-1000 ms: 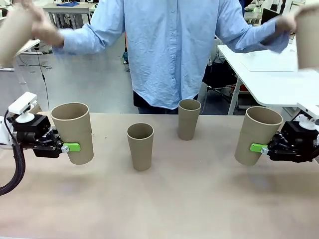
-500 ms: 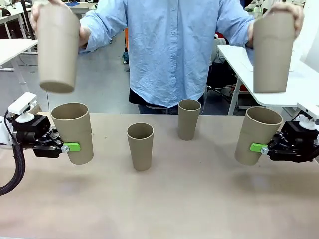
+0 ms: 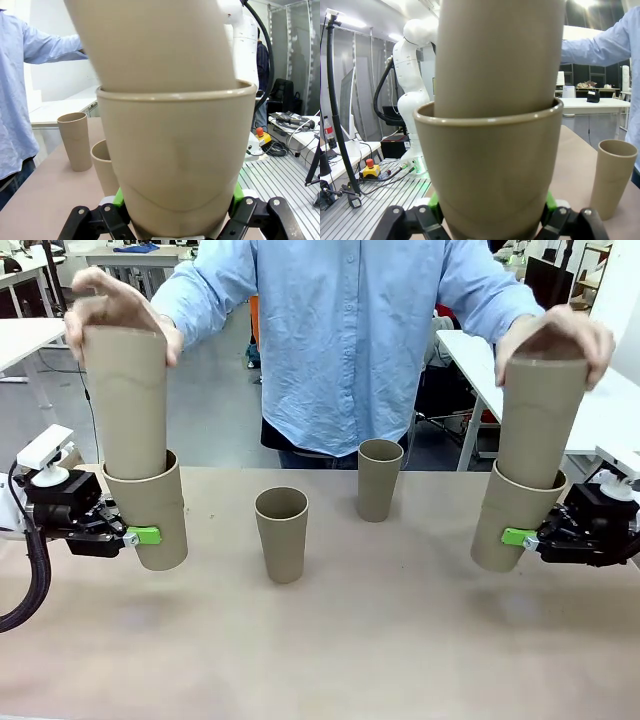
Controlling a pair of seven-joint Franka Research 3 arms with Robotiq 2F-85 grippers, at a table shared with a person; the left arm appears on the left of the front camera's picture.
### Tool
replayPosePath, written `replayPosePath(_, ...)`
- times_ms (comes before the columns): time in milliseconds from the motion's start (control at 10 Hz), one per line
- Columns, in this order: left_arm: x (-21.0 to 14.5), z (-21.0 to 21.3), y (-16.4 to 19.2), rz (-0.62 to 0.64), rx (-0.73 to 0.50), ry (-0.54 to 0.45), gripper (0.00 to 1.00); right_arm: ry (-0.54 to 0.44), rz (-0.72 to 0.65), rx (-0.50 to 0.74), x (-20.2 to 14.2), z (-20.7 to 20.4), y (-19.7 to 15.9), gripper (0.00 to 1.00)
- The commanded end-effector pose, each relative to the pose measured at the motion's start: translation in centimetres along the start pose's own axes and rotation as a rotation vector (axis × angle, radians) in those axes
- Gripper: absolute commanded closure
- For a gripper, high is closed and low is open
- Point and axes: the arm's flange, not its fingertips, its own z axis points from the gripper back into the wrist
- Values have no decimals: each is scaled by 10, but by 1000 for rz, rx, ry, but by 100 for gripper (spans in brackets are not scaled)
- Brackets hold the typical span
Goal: Stack the cups and store them in the basket.
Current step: Place the stack of Reusable plastic cups into the Pantry Basket.
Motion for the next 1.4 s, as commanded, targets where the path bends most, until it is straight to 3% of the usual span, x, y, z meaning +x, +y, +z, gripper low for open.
replayPosePath(0,3,1,-1,2,2,-2,16,-3,-1,3,4,0,1,15)
replayPosePath(1300,3,1,-1,2,2,-2,16,-3,-1,3,4,0,1,15)
